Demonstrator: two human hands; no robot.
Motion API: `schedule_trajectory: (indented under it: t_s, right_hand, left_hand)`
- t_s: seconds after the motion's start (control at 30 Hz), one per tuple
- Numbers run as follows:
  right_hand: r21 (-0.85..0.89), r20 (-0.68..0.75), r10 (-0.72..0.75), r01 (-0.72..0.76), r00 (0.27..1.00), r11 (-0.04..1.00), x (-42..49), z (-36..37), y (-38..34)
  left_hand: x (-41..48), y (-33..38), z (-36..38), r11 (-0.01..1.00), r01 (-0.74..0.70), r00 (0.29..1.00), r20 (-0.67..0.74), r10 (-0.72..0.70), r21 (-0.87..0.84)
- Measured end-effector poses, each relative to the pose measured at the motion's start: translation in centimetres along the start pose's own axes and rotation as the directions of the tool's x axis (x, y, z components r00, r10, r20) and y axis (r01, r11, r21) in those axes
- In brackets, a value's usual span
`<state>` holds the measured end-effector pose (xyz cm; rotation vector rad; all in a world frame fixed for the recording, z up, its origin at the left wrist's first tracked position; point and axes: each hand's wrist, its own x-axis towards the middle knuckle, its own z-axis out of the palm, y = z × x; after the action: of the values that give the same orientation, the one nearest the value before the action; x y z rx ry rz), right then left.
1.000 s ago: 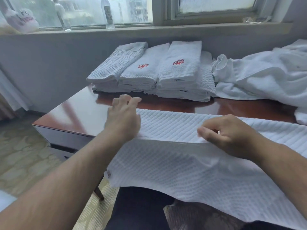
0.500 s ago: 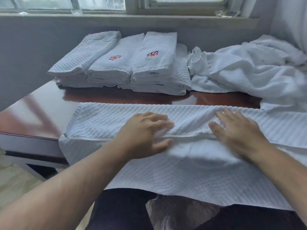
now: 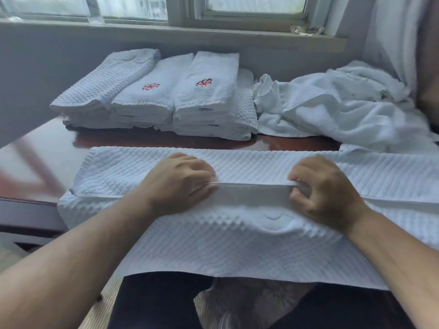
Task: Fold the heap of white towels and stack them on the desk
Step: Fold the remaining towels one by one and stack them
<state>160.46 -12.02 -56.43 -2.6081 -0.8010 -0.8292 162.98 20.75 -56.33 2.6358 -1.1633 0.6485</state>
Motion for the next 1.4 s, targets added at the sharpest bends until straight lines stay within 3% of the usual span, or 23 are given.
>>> schedule_trajectory:
  t_s: [0.17, 0.3, 0.4, 0.57, 0.63, 0.83, 1.0, 1.07, 1.13, 1.23, 1.3, 1.33, 1.4]
  right_hand:
    - [-0.030, 0.095, 0.062, -0.059, 0.994, 0.998, -0.3, -0.4, -0.3]
    - [-0.173, -0.005, 0.366, -0.362, 0.930, 0.916, -2.8, -1.9, 0.5]
    - [-0.252, -0.044, 0.593, -0.583, 0.804, 0.772, -5.3, -4.4, 2.8]
    - [-0.272, -0.137, 0.879, -0.870, 0.457, 0.410, -9.6, -9.3, 8.0]
    - [-0.196, -0.190, 0.910, -0.923, 0.367, 0.331, -10.9, -9.9, 9.4]
    - [-0.011, -0.518, 0.765, -0.898, 0.382, 0.441, -12.0, -9.2, 9.5]
    - [0.090, -0.517, 0.800, -0.910, 0.305, 0.405, -11.8, -9.7, 8.6]
    - [0.017, -0.555, 0.754, -0.902, 0.351, 0.432, -11.6, -10.1, 7.8]
    - [-0.089, -0.524, 0.699, -0.848, 0.486, 0.522, -10.3, -10.3, 6.7]
    - [-0.030, -0.108, 0.750, -0.756, 0.652, 0.653, -5.7, -8.8, 4.2]
    - [-0.059, 0.142, 0.669, -0.668, 0.730, 0.741, -3.1, -6.3, 2.0]
    - [-0.035, 0.198, 0.608, -0.614, 0.769, 0.788, -1.8, -4.9, 0.7]
    - [0.070, 0.228, 0.487, -0.513, 0.843, 0.855, 0.6, -2.3, -2.5]
  left_hand:
    - [0.2, 1.0, -0.9, 0.997, 0.078, 0.994, 0.075, -0.078, 0.006]
    - [3.1, 5.8, -0.1, 0.977, 0.205, 0.963, 0.168, -0.212, 0.054]
    - [7.3, 10.8, 2.1, 0.970, 0.238, 0.951, 0.188, -0.245, 0.058]
    - [10.8, 15.6, 5.6, 0.962, 0.273, 0.952, 0.155, -0.265, -0.031]
    - [10.6, 15.7, 6.6, 0.961, 0.269, 0.961, 0.085, -0.263, -0.069]
    - [10.0, 15.5, 6.8, 0.976, 0.175, 0.983, -0.034, -0.181, -0.128]
    - [9.9, 15.7, 6.3, 0.978, 0.156, 0.988, 0.032, -0.154, -0.138]
    - [9.7, 15.9, 6.1, 0.976, 0.143, 0.989, 0.054, -0.136, -0.166]
    - [9.7, 15.8, 5.8, 0.970, 0.134, 0.989, 0.090, -0.117, -0.205]
    - [9.6, 14.5, 5.3, 0.965, 0.095, 0.972, 0.230, -0.038, -0.245]
    - [8.7, 12.9, 4.0, 0.961, 0.091, 0.938, 0.347, 0.006, -0.260]
    - [7.7, 11.7, 3.1, 0.958, 0.129, 0.923, 0.384, -0.022, -0.256]
    - [4.5, 7.9, 0.8, 0.914, 0.324, 0.905, 0.361, -0.225, -0.243]
